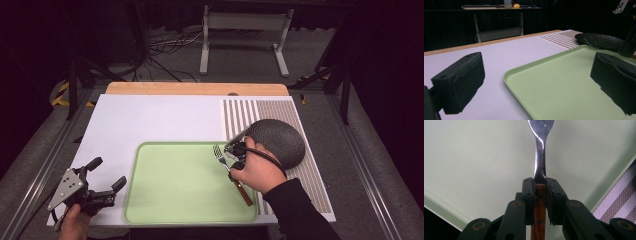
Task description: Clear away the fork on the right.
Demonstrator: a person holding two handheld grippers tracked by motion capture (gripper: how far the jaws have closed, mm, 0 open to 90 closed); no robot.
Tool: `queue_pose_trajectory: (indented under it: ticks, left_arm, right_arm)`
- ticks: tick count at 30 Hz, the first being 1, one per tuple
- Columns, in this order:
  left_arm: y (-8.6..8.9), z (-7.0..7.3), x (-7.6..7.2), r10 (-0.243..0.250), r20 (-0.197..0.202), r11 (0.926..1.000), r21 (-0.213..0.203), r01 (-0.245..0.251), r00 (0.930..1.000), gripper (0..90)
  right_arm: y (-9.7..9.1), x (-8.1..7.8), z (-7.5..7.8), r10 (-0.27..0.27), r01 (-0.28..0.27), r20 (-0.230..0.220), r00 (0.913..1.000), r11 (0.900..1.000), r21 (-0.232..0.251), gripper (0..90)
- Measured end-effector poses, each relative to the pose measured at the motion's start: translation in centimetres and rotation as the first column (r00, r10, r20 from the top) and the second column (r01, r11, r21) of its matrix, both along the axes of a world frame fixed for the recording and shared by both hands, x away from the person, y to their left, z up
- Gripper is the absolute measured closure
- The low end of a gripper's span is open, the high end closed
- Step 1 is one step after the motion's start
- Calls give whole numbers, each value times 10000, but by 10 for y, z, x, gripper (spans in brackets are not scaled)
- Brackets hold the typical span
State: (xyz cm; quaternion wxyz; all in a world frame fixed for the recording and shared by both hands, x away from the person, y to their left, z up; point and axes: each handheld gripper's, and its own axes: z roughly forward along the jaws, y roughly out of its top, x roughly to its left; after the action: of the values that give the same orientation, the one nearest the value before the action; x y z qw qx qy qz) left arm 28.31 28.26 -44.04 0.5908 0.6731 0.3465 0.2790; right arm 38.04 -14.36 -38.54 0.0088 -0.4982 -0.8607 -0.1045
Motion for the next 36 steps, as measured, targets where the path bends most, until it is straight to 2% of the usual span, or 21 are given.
queue_pose_trajectory:
  ticks: [13, 18, 36]
  left_arm:
    - [0, 0, 0, -10, -17, 10000, 27, 10, 10000, 1]
    - [0, 0, 0, -4, -21, 10000, -2, 4, 10000, 1]
    - [0, 0, 0, -7, -13, 10000, 1, 7, 10000, 1]
  right_arm:
    - [-1, 3, -12, -428, 424, -233, 9988, 9989, -192, 779]
    - [-1, 5, -16, -697, 686, -459, 9965, 9973, -260, 778]
    - [-2, 6, -23, -891, 852, -714, 9935, 9948, -555, 777]
